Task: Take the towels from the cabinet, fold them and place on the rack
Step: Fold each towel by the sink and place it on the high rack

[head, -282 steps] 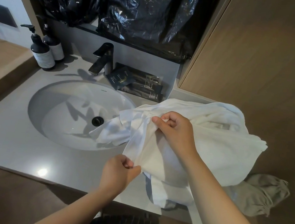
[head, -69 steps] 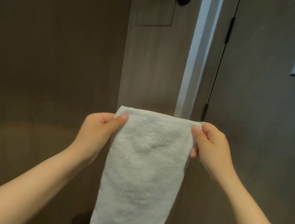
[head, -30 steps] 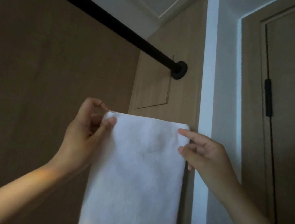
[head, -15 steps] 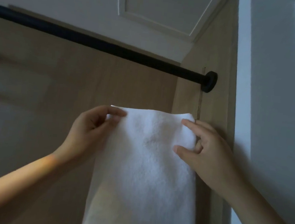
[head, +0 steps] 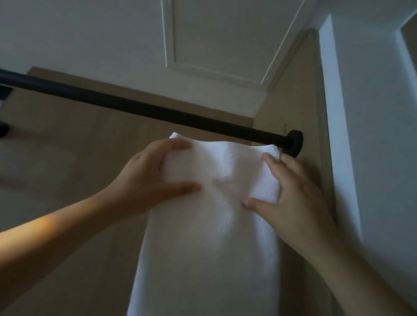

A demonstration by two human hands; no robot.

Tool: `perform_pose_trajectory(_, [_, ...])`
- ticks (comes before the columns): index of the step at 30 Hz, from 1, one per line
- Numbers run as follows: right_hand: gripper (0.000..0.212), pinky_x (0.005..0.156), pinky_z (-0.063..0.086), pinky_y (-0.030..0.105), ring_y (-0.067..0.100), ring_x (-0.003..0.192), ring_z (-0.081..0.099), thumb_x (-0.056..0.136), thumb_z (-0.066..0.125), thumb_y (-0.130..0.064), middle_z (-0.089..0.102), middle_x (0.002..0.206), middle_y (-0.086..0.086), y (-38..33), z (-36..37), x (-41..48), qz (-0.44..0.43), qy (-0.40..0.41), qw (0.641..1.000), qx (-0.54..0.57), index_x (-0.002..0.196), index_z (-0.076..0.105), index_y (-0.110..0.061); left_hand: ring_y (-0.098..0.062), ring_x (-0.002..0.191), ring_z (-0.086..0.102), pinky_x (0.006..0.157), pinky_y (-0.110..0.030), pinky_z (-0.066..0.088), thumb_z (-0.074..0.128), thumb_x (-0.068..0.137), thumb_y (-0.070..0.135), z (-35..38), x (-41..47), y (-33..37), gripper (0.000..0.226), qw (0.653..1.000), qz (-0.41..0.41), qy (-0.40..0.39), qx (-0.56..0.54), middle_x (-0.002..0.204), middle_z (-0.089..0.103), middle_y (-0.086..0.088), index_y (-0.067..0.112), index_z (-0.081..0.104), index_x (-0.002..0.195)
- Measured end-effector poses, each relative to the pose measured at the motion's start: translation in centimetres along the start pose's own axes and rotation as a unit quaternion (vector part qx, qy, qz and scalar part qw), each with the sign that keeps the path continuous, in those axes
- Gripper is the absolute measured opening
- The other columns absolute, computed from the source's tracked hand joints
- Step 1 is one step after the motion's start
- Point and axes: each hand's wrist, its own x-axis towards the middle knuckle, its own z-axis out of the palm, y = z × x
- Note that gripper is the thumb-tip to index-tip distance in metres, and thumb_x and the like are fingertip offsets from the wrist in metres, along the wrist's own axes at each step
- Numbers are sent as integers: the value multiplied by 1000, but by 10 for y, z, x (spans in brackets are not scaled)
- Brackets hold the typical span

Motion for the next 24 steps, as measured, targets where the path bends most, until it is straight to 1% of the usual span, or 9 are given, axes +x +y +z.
perform_pose_trajectory(5, [87,98,34,25,13,134,38,76,78,-45,31,155,-9,3,-6,40,0,24,1000,3,150,37,-25,3,82,53,68,-10,38,71,79,48,6,51,-5,45,997,12,76,17,102,56,17,37,58,120])
perform_pose_trajectory(10, [87,95,34,28,19,133,41,77,61,-70,41,149,-1,4,-15,90,3,69,997,-20,146,44,-20,-8,112,46,90,-24,35,70,80,50,0,108,-2,50,991,62,91,70,125,49,15,32,57,124])
perform_pose_trajectory(12, [92,102,37,33,23,133,42,76,53,-77,42,149,3,0,-12,112,16,64,998,-23,146,44,-19,-21,121,47,95,-32,36,70,81,48,0,130,-2,52,989,46,75,115,131,54,1,27,55,126])
perform_pose_trajectory(14, [92,108,37,41,28,134,42,79,44,-81,43,149,7,-2,-3,129,46,38,997,-49,145,45,-17,-28,119,50,94,-35,38,63,85,53,0,148,0,49,986,-2,52,156,129,58,-5,24,58,124])
perform_pose_trajectory(16, [91,106,35,40,31,129,47,82,31,-83,51,141,12,-2,9,141,87,8,990,-107,137,54,-14,-28,110,55,86,-35,40,49,90,61,0,160,2,48,975,-56,2,217,124,62,-6,23,64,115])
perform_pose_trajectory(18, [92,103,33,40,31,124,51,85,20,-81,59,132,14,1,18,147,113,-9,980,-163,126,63,-10,-29,107,57,82,-34,38,31,94,65,-1,166,2,60,952,-89,-54,287,122,63,-8,19,67,111])
perform_pose_trajectory(20, [86,101,33,40,31,123,53,91,17,-73,61,131,15,5,20,150,110,-14,978,-176,124,65,-10,-29,108,56,82,-35,36,20,96,66,-2,163,2,67,938,-96,-74,323,124,62,-8,20,65,113])
perform_pose_trajectory(22, [81,98,36,39,31,119,56,93,18,-68,63,127,15,8,20,149,92,-9,981,-172,121,67,-9,-27,99,55,81,-36,35,14,96,65,-3,155,2,63,936,-81,-79,332,119,63,-7,24,62,102])
perform_pose_trajectory(24, [80,93,39,39,32,109,59,95,18,-65,67,116,16,9,20,148,79,2,982,-169,108,70,-7,-28,100,54,86,-38,37,15,97,63,-6,143,4,56,940,-69,-65,327,114,63,-8,25,57,96])
